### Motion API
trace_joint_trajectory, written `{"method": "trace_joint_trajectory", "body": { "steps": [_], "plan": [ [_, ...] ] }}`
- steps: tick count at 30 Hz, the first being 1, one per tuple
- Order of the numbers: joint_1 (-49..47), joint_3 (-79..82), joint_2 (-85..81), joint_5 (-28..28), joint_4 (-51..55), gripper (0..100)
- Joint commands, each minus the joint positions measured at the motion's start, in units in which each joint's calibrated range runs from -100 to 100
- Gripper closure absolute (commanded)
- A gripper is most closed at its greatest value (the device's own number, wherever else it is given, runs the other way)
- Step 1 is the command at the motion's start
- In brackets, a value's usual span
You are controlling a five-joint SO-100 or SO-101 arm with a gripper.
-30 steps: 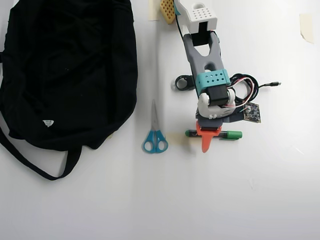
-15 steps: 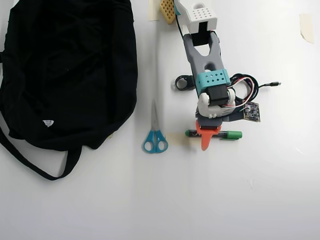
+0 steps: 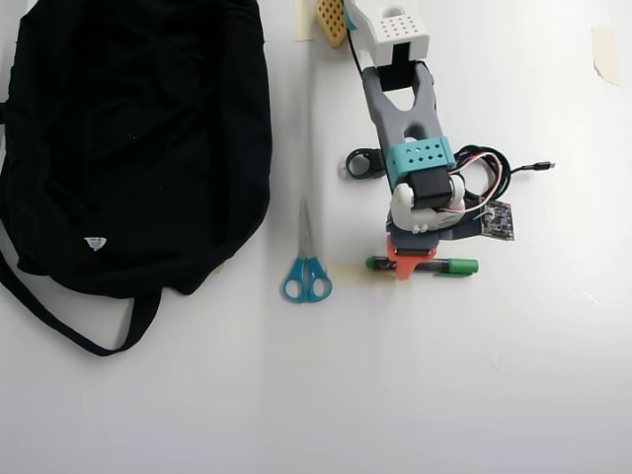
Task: Put the green marker into the black bag
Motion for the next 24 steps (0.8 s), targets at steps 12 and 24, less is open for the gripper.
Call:
{"method": "trace_joint_trajectory", "body": {
  "steps": [12, 24],
  "plan": [
    [0.0, -1.2, 0.7, -0.3, -0.3, 76],
    [0.2, -1.0, 0.8, -1.4, -2.5, 86]
  ]
}}
